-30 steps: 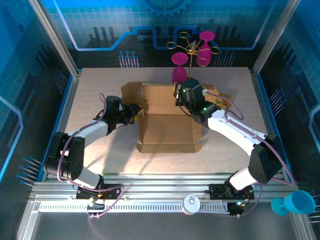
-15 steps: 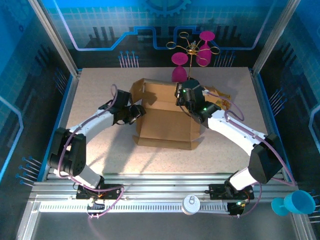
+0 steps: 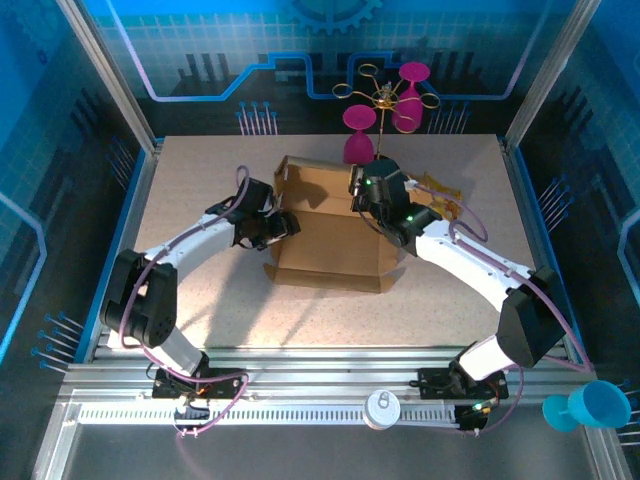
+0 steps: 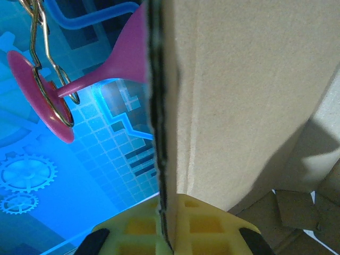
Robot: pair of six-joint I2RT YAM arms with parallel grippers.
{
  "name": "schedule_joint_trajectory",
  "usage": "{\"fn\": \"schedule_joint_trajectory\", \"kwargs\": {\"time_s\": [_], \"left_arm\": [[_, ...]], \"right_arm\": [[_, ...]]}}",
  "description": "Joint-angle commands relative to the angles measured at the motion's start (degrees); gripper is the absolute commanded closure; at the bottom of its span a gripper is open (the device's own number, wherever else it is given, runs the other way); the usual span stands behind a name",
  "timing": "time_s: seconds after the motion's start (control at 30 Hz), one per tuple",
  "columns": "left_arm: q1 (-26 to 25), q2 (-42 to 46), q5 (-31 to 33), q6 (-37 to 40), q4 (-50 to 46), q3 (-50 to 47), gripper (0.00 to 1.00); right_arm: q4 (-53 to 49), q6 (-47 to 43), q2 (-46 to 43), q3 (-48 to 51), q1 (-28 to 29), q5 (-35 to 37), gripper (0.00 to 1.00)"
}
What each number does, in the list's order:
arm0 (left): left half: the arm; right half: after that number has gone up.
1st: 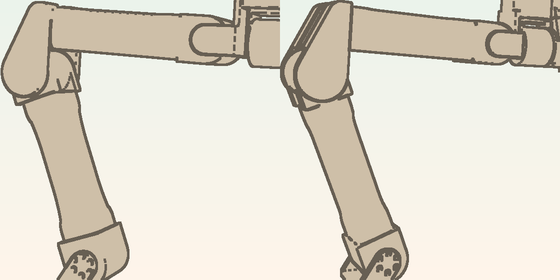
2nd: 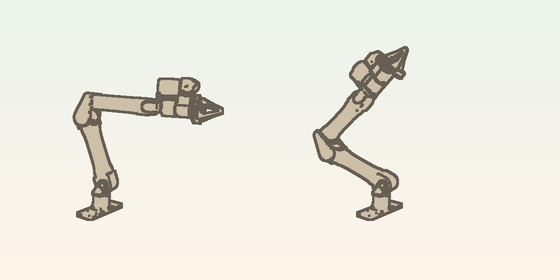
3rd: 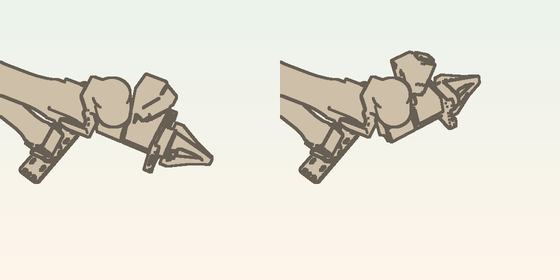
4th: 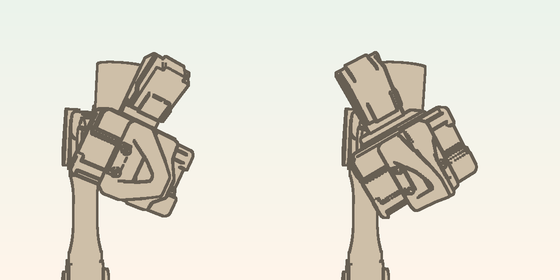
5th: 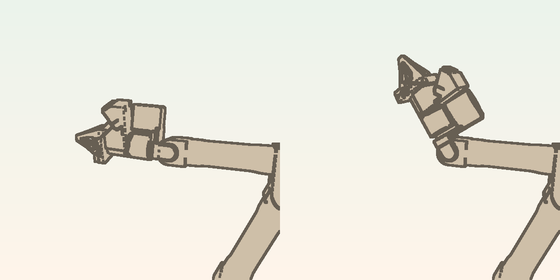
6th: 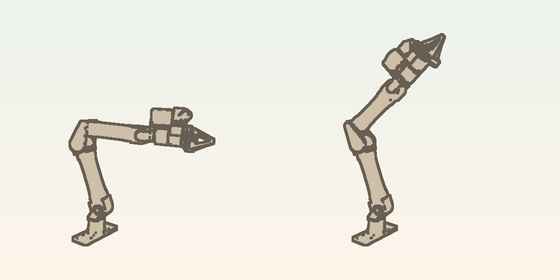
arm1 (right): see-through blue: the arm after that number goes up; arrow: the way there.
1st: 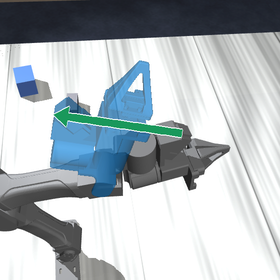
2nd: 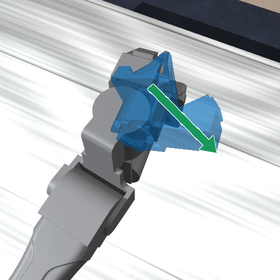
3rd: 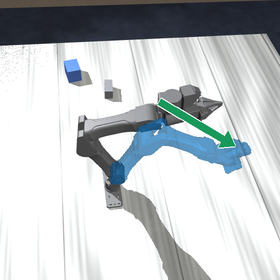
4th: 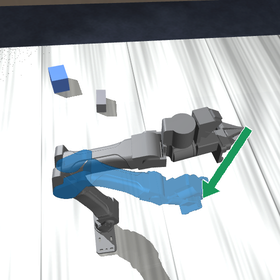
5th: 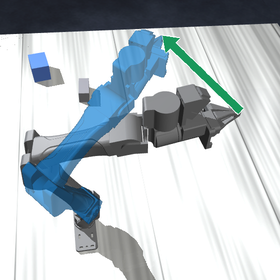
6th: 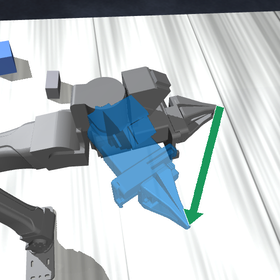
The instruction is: Fold the paper box
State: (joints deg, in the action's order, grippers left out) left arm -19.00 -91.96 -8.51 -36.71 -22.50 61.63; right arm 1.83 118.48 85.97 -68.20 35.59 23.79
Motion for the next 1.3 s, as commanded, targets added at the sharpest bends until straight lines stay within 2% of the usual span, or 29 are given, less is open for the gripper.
{"fn": "schedule_joint_trajectory", "kwargs": {"time_s": [0.0, 0.1, 0.23, 0.4, 0.47, 0.53, 0.67, 0.77, 1.0, 1.27], "left_arm": [[-0.79, 5.23, 2.49, 2.45, -2.86, 1.04, 0.32], [-0.85, 11.65, 2.4, 2.09, -4.06, -1.87, 0.22], [-0.85, 20.86, 0.5, 2.21, -5.85, -7.2, 0.19], [-0.77, 32.54, -4.08, 3.67, -6.65, -13.07, 0.25], [-0.22, 35.97, -2.78, 4.94, -9.14, -13.0, 0.27], [1.82, 37.63, -0.56, 7.1, -12.32, -10.91, 0.33], [6.48, 34.13, 2.32, 12.09, -16.42, -3.43, 0.35], [6.61, 28.78, 3.8, 17.7, -18.08, 2.86, 0.29], [5.24, 20.67, 6.42, 25.23, -18.68, 9.48, 0.27], [4.0, 14.93, 13.51, 25.81, -16.57, 10.57, 0.38]], "right_arm": [[0.23, -1.02, -1.61, 1.31, 0.44, -0.65, 1.0], [-0.12, -2.93, -2.1, 1.67, 0.32, 0.31, 1.0], [-0.23, -4.21, -1.95, 2.15, -0.16, 0.8, 1.0], [1.3, -5.0, -0.78, 2.95, -0.42, 0.35, 1.0], [1.59, -5.19, -0.31, 2.99, -0.46, -0.26, 1.0], [1.97, -6.09, -0.03, 2.94, -0.35, -0.5, 1.0], [2.38, -7.0, 0.4, 3.08, -0.26, -1.09, 1.0], [2.71, -6.88, 0.75, 3.43, -0.14, -1.44, 1.0], [3.15, -6.0, 1.73, 3.17, 0.18, -1.75, 1.0], [3.12, -4.92, 2.26, 2.82, 0.77, -1.82, 1.0]]}}
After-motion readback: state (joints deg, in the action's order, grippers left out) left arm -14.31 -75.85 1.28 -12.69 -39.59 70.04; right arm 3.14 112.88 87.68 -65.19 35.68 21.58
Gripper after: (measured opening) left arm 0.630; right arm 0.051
